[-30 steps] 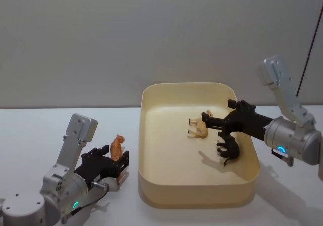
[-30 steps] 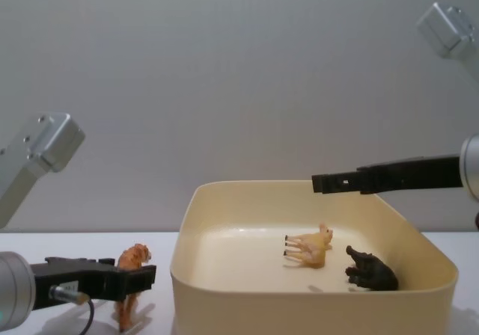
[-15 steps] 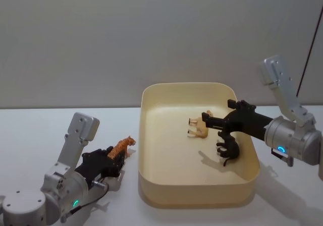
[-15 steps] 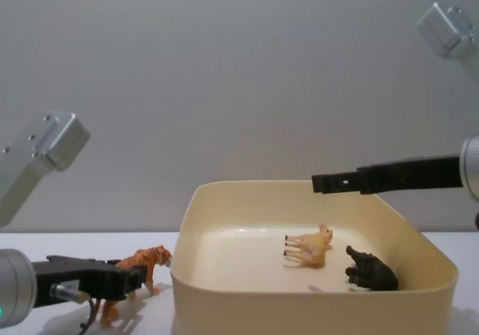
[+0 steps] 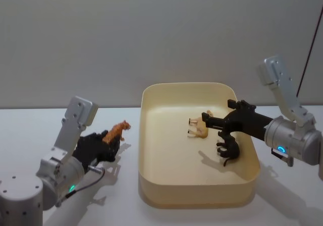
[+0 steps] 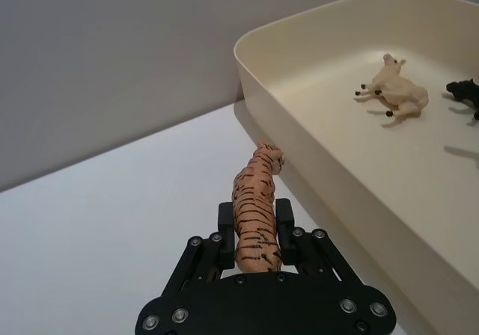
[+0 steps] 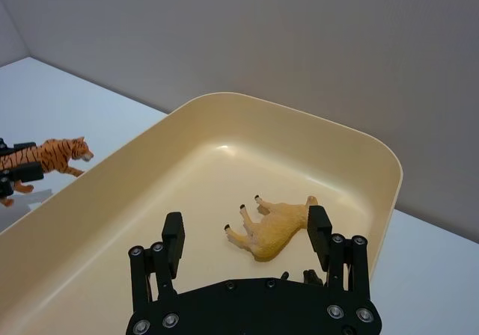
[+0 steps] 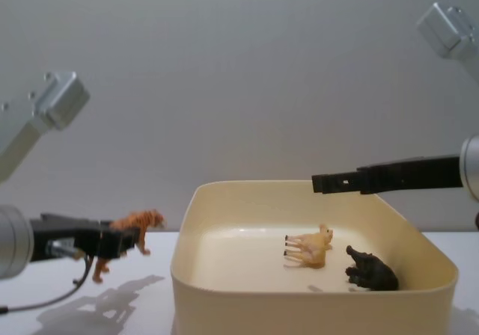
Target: Pick up the toy alternately with two hands and place it into the central storage box.
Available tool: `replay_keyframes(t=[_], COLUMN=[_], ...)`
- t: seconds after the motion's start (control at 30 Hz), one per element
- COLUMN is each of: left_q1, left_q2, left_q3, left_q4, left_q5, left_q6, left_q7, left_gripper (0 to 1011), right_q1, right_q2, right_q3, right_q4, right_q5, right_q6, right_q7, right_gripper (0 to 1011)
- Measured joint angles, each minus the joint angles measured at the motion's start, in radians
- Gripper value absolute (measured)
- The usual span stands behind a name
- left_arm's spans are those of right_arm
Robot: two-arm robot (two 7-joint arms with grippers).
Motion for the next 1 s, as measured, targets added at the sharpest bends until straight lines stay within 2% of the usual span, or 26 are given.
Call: replay_keyframes(t=[0.23, 0.4, 0.73, 1.0], left_q1=[-0.024, -0.049, -0.12, -0.203], left_q2=[-0.004, -0.011, -0.036, -0.077], left_q3=[-0.012, -0.018, -0.022, -0.01], left_q4=[-0.02, -0.021, 0.013, 0.09], left_q5=[0.014, 0.021, 0.036, 0.06], left_q6=[-0.001, -0.005, -0.009, -0.014], left_q7=[0.008, -0.012, -0.12, -0.251], left_gripper=[298, 298, 298, 298], right_q1=[0.0, 0.0, 0.0, 0.0], right_q2=[0.0, 0.0, 0.0, 0.0], right_q3=[0.0, 0.0, 0.0, 0.0], right_q4=[0.0, 0.0, 0.0, 0.0], right_q5=[0.0, 0.0, 0.0, 0.0], right_q6=[0.0, 0.0, 0.0, 0.0], right_q7=[0.0, 0.0, 0.0, 0.0], right_gripper=[1001, 1001, 1001, 1001])
